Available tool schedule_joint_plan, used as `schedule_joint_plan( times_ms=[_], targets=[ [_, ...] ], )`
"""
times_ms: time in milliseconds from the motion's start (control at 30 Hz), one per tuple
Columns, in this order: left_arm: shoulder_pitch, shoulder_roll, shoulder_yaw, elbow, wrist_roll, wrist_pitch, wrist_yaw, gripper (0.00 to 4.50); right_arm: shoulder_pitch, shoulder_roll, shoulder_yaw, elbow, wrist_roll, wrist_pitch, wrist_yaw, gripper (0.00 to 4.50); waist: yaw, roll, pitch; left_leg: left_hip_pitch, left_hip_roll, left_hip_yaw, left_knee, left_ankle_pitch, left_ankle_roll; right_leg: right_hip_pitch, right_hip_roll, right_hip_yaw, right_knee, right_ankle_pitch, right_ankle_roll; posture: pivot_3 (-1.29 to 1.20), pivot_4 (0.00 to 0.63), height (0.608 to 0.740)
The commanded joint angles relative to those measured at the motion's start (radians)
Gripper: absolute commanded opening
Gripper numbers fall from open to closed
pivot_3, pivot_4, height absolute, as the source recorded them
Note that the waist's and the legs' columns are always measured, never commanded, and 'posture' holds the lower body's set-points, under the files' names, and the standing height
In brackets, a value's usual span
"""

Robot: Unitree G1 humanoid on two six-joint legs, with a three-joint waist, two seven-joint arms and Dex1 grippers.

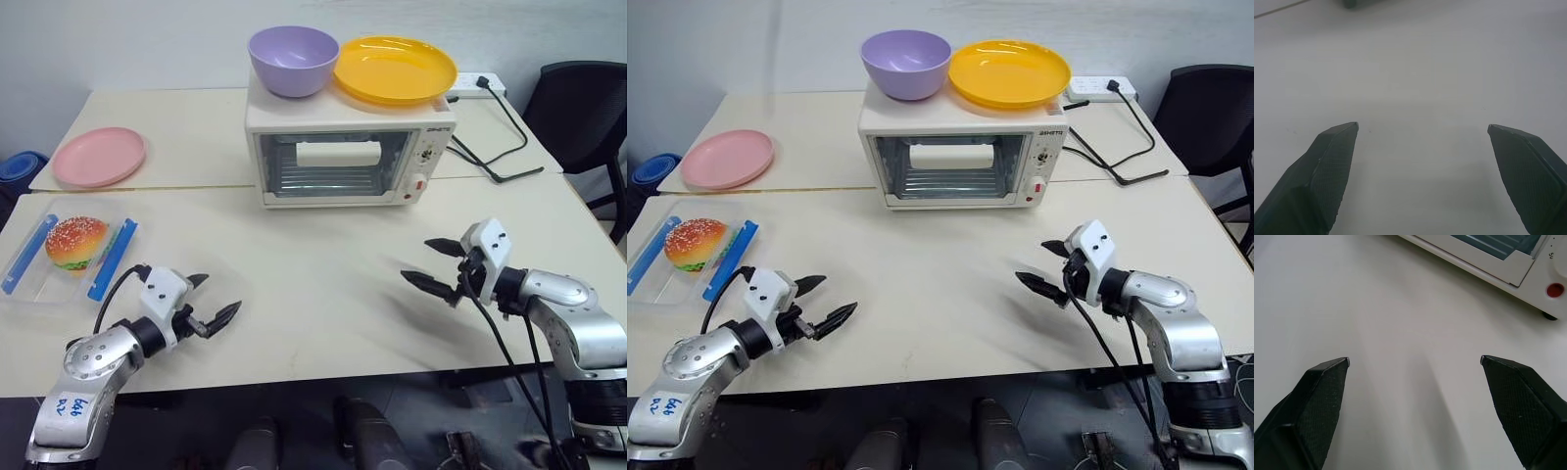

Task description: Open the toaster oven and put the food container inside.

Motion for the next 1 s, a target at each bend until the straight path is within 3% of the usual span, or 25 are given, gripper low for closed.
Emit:
schedule_joint_plan(
  times_ms=[33, 467, 767, 1000],
  targets=[
    [0.022, 0.003, 0.016, -0.046, -0.002, -0.023, -0.010, 4.50, -0.017, -0.016, 0.004, -0.032, 0.004, -0.007, 0.007, 4.48, 0.000, 0.000, 0.000, 0.000, 0.000, 0.000, 0.000, 0.000, 0.000, 0.000, 0.000, 0.000, 0.000, 0.000, 0.000, 0.00, 0.150, 0.740],
    [-0.028, -0.023, 0.029, -0.128, -0.094, 0.102, 0.028, 4.50, -0.087, 0.037, 0.018, 0.003, 0.034, 0.037, -0.029, 4.48, -0.001, 0.000, 0.000, 0.000, 0.000, 0.000, 0.000, 0.000, 0.000, 0.000, 0.000, 0.000, 0.000, 0.000, 0.000, 0.00, 0.150, 0.740],
    [-0.348, -0.017, 0.094, -0.148, -0.344, 0.298, 0.080, 4.50, -0.349, 0.174, 0.026, 0.170, 0.045, 0.074, -0.098, 4.48, 0.000, 0.000, 0.000, -0.001, 0.000, 0.000, 0.002, 0.000, 0.000, 0.000, 0.000, -0.001, 0.003, 0.000, 0.000, 0.00, 0.150, 0.740],
    [-0.553, 0.023, 0.065, -0.108, -0.376, 0.330, 0.077, 4.50, -0.523, 0.232, 0.030, 0.345, 0.014, 0.034, -0.120, 4.48, -0.001, 0.000, 0.000, -0.002, 0.000, -0.001, 0.001, 0.000, 0.000, -0.001, 0.000, -0.001, 0.002, 0.000, 0.001, 0.00, 0.150, 0.740]
  ],
)
